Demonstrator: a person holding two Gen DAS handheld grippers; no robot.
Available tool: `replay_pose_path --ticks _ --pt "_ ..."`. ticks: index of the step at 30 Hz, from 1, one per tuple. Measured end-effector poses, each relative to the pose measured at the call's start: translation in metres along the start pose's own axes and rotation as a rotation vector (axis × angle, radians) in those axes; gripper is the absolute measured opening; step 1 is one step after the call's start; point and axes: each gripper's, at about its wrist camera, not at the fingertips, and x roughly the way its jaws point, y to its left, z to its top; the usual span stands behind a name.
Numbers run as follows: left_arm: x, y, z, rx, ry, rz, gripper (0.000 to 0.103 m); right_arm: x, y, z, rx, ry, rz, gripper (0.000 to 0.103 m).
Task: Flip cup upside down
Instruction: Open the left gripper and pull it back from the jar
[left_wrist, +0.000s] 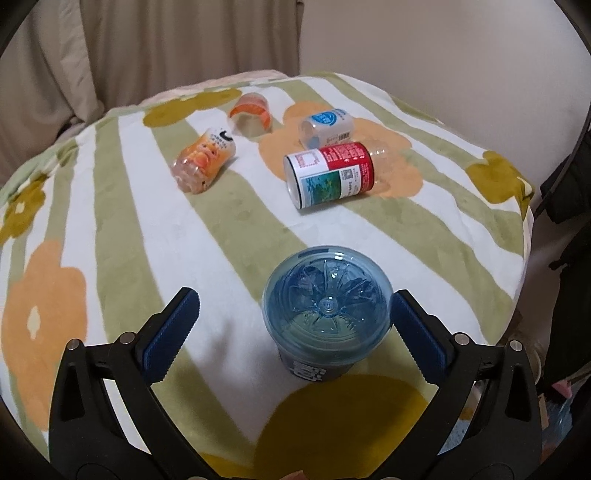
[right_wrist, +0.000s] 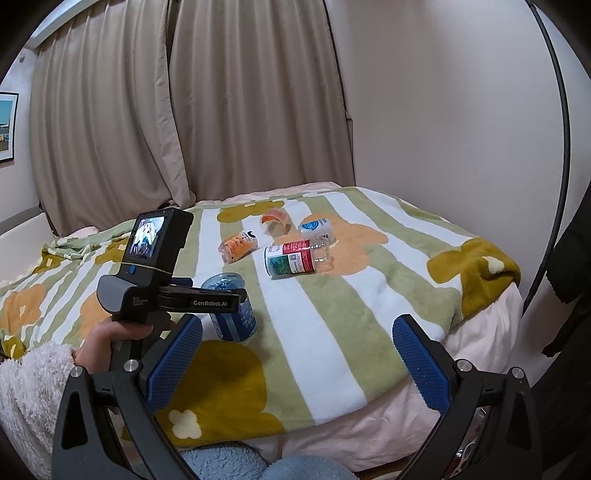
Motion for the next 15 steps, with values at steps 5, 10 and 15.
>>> replay_pose_path --ticks 5,10,15 --pt "-0.012 -0.002 0.005 0.016 -0.032 0.003 0.103 -0.006 0.003 0.003 -0.001 -0.012 -0.006 0.103" --pt "-0.048 0.001 0.014 0.026 -0.101 0.009 0.103 -0.017 0.006 0.014 -0.010 -0.034 -0.016 0.103" --pt "-0.132 0.016 0.032 0.018 -0.263 0.001 0.103 -0.035 0.018 0.045 -0.059 -0.105 -0.048 0.103"
